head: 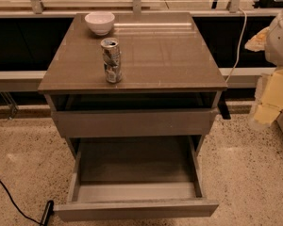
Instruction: Place redbull can into middle drawer
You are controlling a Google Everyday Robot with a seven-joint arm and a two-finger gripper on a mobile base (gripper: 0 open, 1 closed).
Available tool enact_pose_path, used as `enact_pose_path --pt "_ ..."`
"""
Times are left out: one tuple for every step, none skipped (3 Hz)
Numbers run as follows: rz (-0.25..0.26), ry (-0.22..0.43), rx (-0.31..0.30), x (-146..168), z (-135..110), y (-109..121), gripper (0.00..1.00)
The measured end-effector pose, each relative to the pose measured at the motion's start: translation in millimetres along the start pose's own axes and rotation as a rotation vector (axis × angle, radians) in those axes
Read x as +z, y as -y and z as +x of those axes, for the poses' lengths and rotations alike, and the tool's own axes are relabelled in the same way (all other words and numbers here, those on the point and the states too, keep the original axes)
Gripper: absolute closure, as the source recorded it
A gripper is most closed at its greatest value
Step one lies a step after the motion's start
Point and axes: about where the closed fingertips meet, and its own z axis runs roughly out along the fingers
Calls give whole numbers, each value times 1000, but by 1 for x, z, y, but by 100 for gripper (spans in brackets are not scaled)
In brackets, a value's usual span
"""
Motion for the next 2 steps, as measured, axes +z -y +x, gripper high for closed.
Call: enact_pose_path --pt "0 0 0 0 0 0 0" --pt "6 114 -68 19 -49 22 0"
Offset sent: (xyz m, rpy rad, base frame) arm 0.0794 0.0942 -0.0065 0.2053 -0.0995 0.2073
